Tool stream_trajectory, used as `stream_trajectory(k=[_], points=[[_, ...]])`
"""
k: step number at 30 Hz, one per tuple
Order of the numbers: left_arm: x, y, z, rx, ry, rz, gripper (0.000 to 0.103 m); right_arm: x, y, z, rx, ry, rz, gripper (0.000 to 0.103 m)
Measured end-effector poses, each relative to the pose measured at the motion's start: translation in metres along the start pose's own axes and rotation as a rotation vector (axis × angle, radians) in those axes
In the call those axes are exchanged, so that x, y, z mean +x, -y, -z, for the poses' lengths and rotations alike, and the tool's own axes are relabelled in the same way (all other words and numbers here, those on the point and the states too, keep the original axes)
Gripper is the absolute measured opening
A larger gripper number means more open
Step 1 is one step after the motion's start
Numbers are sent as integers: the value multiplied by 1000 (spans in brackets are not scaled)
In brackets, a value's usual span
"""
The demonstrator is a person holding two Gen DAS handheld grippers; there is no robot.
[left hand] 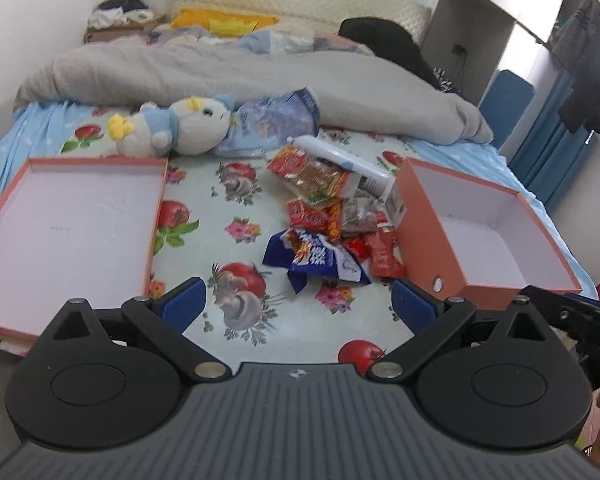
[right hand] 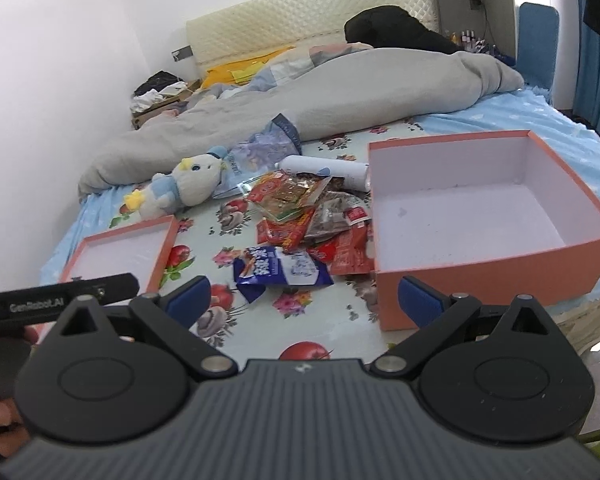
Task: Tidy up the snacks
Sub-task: 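Lower the left tool onto the blue-white chip bag while the right tool reaches the red sausage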
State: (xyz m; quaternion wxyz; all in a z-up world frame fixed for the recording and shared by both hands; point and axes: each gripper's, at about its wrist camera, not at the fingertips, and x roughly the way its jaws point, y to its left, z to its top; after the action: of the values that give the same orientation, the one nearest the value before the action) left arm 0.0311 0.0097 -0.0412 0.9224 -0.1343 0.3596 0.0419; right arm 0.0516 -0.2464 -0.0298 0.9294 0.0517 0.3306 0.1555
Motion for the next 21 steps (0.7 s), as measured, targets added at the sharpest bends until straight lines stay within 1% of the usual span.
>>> stream_trajectory(k=[4,7,11,16,21], points=[[7,-7,-3,-22,-6,-9,101,6,8,-2,41,-3,14,102],[11,-9,-4,-32,-13,-5,101,9,7,-1,21,6,24,102],[22,-13,-4,-43,-36,8,101,15,6,-2,33,4,-21,102],[38,-18,-6,-60,-57,16,101,24,-1,-6,10,9,-45,102],[56,-23,-8,-67,-82,35,101,39,-4,-9,18,-13,-56,102]])
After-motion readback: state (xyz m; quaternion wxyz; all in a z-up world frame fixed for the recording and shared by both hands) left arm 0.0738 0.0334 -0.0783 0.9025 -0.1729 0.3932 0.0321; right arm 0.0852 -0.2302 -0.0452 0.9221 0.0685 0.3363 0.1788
